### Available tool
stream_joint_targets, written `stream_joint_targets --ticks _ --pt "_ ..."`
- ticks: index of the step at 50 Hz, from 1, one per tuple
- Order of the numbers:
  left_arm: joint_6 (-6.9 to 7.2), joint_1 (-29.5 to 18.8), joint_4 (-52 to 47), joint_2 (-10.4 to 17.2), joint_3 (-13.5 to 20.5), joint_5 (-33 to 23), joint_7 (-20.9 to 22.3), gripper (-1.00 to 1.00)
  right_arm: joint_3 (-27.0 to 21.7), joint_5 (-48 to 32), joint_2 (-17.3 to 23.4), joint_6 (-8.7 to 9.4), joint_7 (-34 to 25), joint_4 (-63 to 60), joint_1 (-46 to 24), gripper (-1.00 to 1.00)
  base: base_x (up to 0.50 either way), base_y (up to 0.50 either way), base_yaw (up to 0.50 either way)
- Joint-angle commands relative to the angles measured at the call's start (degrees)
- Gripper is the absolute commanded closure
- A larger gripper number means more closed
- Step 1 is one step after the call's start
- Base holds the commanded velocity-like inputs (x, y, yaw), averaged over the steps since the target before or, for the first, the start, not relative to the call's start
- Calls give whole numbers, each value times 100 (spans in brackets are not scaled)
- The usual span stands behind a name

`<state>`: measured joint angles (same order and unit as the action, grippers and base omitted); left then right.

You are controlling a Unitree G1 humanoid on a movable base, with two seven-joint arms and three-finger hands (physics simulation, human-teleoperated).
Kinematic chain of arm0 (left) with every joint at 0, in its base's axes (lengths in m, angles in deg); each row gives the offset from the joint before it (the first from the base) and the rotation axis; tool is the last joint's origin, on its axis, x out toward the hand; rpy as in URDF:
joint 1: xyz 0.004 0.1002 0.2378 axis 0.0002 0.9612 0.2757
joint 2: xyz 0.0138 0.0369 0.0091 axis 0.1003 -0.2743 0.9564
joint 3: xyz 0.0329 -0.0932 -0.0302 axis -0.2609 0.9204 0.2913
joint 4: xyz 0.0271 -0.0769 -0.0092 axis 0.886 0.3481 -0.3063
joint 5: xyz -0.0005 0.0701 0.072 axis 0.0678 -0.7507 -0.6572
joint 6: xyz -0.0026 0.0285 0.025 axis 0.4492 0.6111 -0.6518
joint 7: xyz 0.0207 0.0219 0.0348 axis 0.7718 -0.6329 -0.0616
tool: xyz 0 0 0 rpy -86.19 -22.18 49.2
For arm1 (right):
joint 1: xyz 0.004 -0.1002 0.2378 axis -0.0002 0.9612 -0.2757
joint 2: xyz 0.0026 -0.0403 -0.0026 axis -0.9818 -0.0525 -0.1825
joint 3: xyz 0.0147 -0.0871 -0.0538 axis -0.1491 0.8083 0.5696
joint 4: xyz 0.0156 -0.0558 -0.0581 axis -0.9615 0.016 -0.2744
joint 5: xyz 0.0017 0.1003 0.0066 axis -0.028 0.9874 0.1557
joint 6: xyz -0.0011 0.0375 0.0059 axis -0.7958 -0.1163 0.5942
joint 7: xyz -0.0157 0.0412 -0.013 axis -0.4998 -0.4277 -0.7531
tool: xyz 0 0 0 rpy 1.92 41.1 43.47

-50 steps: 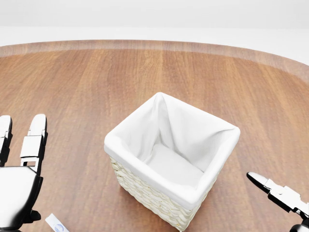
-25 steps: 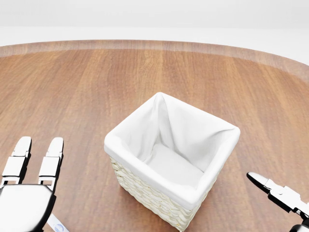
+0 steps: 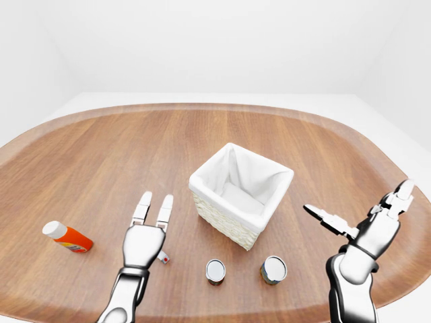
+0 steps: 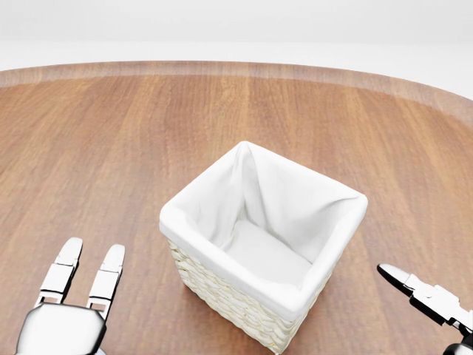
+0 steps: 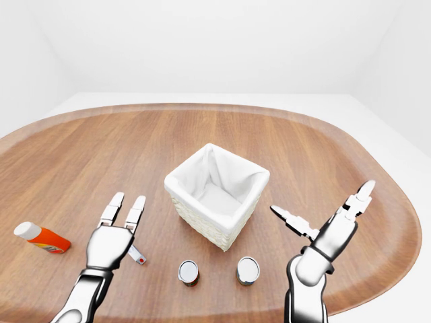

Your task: Pick up the alphabet soup and the cream cheese box, and put them in the basket.

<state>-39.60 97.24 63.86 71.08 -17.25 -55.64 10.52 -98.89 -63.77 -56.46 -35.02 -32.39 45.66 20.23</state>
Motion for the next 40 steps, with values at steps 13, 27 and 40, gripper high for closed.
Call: stream_joint_targets --ticks 13,27,40 --pt "0 34 756 265 -280 -410 -836 -100 11 -43 17 -36 0 87 -14 -100 0 0 0" --pt "0 -178 1431 339 -452 -547 -1283 -100 6 -33 10 -21 0 47 -3 -100 0 0 0" --pt "0 -652 2729 381 -763 -712 -1351 -100 21 -73 9 -2 0 35 -3 -100 0 0 0"
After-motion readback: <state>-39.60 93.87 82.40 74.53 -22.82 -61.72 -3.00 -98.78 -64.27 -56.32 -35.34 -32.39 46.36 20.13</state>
